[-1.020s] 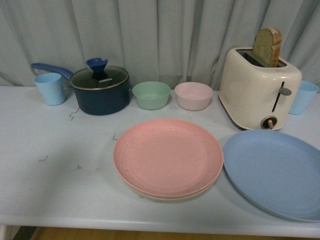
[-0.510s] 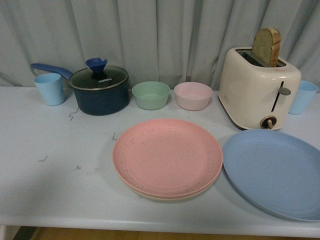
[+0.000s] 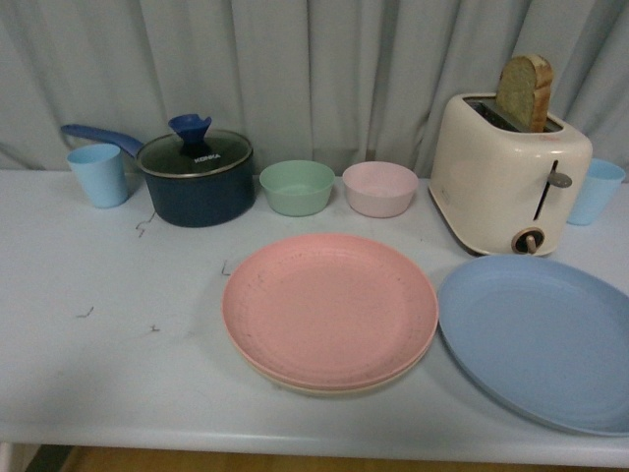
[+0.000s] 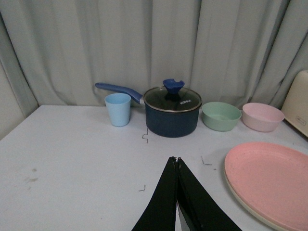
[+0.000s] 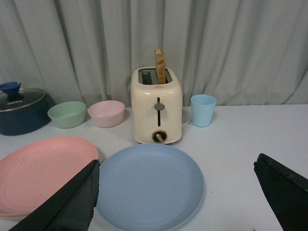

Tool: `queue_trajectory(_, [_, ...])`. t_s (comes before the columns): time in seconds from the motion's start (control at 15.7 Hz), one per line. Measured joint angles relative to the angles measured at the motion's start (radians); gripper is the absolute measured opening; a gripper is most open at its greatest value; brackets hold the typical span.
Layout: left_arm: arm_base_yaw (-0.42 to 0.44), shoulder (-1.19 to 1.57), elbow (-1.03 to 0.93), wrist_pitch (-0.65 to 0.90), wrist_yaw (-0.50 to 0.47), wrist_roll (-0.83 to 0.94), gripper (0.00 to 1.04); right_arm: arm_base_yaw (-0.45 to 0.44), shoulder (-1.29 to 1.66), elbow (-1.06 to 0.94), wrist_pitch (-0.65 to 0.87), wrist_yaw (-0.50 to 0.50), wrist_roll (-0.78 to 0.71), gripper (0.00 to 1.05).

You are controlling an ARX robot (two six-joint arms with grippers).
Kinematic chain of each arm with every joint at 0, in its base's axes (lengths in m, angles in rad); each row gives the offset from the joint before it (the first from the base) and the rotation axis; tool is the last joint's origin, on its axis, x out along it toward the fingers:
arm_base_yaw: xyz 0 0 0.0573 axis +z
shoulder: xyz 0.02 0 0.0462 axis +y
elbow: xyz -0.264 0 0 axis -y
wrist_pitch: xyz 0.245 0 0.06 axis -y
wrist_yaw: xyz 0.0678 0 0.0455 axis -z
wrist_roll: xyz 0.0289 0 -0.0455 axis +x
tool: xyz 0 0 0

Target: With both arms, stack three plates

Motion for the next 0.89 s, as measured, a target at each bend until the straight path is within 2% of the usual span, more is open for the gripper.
queue_trajectory(0.38, [0.000, -0.205, 0.000, -0.199, 0.000, 0.000, 0.02, 0.000, 0.000, 0.000, 0.000, 0.000, 0.000, 0.98])
queue_trajectory(0.89, [0.000, -0.333, 0.000, -0.328, 0.000, 0.000, 0.02, 0.000, 0.000, 0.000, 0.000, 0.000, 0.000, 0.98])
